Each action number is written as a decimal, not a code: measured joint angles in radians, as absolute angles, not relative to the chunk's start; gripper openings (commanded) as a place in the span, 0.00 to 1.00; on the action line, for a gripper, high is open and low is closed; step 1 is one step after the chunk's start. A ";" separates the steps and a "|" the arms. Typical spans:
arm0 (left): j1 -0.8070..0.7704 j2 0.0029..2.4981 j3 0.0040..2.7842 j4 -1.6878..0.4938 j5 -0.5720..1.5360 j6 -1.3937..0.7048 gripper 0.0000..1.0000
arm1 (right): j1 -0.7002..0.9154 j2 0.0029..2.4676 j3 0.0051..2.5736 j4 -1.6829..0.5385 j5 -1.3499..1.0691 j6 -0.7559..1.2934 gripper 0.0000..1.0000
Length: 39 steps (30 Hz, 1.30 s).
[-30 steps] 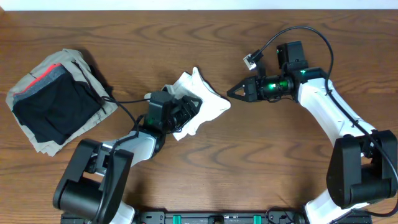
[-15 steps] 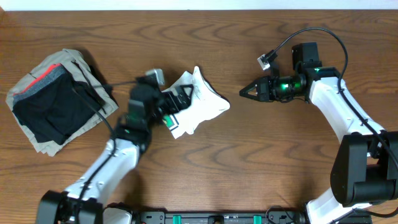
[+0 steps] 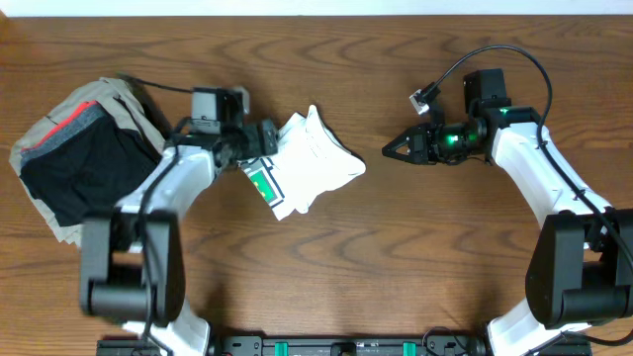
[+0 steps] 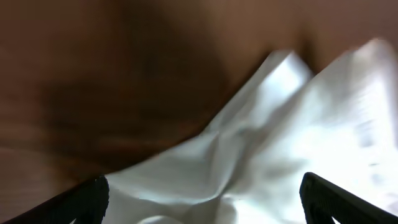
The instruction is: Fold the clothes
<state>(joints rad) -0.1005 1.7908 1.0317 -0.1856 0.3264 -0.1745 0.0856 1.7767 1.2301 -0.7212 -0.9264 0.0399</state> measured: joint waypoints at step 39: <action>-0.129 1.608 1.040 -0.694 0.466 -0.153 0.98 | 0.086 1.777 1.230 -0.746 -0.881 0.014 0.20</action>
<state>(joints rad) -0.1291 1.6085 1.0397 -0.6941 0.4660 -0.1532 0.0856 1.7767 1.2301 -0.7460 -0.8806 0.0135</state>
